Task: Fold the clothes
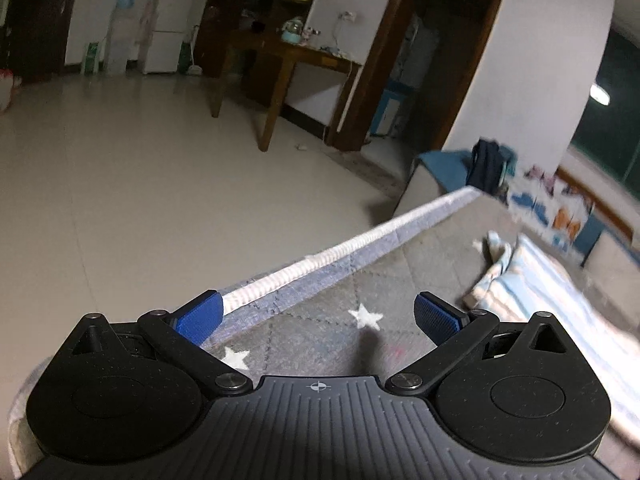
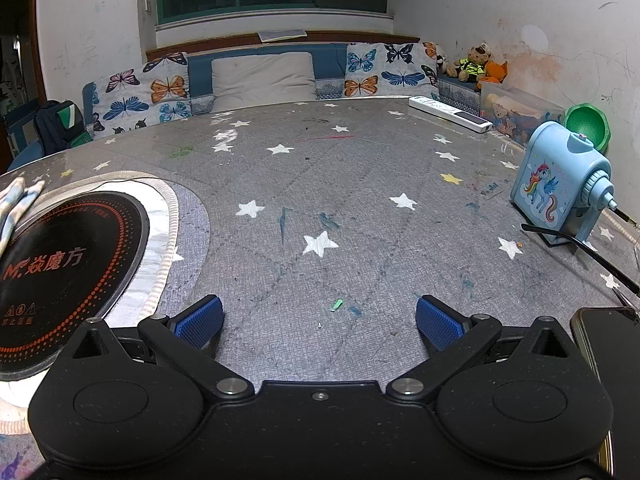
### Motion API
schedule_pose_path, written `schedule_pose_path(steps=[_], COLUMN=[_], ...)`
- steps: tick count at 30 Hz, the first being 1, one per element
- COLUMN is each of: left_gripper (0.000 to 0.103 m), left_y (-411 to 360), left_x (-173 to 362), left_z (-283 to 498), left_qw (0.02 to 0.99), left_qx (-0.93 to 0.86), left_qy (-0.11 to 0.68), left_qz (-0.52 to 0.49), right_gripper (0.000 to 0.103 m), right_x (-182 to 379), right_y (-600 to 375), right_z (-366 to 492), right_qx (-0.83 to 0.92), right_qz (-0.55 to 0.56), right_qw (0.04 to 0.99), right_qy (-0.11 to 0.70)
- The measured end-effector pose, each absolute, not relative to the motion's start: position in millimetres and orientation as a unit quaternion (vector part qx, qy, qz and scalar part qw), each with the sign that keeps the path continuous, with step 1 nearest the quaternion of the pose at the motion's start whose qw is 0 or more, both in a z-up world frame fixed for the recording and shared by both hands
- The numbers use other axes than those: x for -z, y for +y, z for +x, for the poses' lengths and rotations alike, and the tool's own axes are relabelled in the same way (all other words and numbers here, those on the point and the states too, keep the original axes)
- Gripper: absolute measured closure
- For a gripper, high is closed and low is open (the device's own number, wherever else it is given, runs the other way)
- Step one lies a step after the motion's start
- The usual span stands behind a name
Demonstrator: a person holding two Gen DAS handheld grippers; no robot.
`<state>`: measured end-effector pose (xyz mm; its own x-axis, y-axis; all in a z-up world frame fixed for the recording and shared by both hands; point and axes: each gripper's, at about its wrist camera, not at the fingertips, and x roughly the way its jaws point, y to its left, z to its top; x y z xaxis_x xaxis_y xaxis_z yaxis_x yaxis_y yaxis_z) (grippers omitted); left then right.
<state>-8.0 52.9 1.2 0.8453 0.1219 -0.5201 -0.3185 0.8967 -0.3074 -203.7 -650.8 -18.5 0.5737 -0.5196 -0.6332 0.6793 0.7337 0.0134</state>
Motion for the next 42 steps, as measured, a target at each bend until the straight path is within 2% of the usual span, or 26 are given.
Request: schedule_pose_path(steps=[17,42], left_gripper=[0.000,0.000], left_y=[22,19], left_x=[-6,-5], left_z=[9,14], left_qw=[0.935,0.934], left_qx=[-0.150,-0.152], left_qy=[0.309,0.312], left_qz=[-0.088,-0.081], right_gripper=[0.000,0.000], right_x=[18,19], right_y=[-651,-651], right_z=[-204,-204], right_qx=[0.341,0.341], right_qz=[0.129,0.129], right_qw=[0.878,0.878], right_qy=[0.311,0.311])
